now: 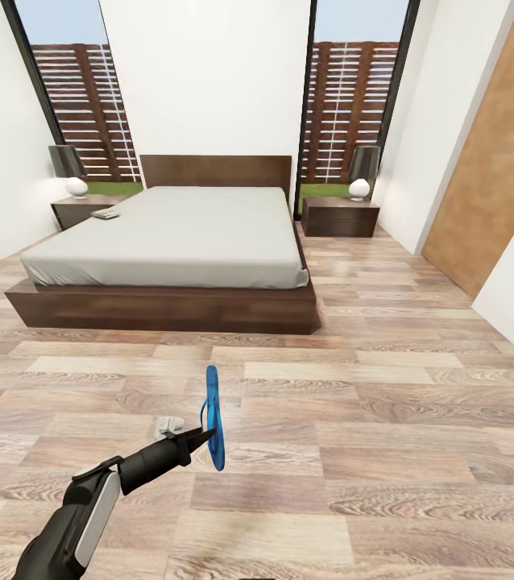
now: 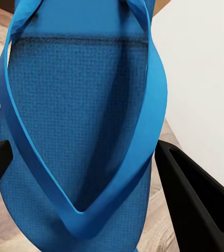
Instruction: In the bedroom, move the book from the bed onto either nightstand, and place the two sandals side by side next to the bed.
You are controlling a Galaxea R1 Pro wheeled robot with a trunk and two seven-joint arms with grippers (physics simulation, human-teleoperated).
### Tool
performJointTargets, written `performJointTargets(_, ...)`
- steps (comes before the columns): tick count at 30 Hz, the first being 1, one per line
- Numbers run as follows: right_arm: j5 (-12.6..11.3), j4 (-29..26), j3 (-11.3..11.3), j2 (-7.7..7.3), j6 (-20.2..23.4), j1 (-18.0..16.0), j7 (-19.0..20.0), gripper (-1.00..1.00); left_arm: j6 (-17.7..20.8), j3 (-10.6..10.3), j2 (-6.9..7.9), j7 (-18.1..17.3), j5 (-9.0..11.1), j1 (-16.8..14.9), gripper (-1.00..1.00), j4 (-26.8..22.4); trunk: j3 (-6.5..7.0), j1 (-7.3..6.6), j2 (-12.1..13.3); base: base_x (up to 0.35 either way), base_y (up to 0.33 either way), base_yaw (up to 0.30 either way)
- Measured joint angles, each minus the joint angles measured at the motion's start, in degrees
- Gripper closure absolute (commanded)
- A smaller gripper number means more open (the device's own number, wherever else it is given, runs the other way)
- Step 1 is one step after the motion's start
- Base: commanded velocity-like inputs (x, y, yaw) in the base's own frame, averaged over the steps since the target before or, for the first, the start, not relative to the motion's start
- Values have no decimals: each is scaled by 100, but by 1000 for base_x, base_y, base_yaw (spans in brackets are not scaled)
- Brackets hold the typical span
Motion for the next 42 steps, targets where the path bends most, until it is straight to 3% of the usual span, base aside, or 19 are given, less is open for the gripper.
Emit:
performJointTargets(23, 8, -13, 0, 8, -3, 0, 5, -100, 8, -7, -2, 0, 8, 1, 100, -2, -36, 44, -80, 0, 0, 0)
performJointTargets(29, 15, -25, 11, 9, -310, 0, 76, -100, 8, -1, 0, 0, 8, 1, 100, -2, -36, 44, -80, 0, 0, 0)
performJointTargets(31, 18, -26, 15, 9, -351, 0, 206, -100, 8, -2, -1, 0, 8, 1, 100, -2, -36, 44, -80, 0, 0, 0)
performJointTargets(36, 16, -26, 11, 9, -379, 0, 977, -100, 8, -1, -2, 0, 8, 1, 100, -2, -36, 44, -80, 0, 0, 0)
performJointTargets(42, 14, -26, 9, 9, -381, 0, 1122, -100, 8, 0, 0, 0, 8, 1, 100, 0, -36, 44, -80, 0, 0, 0)
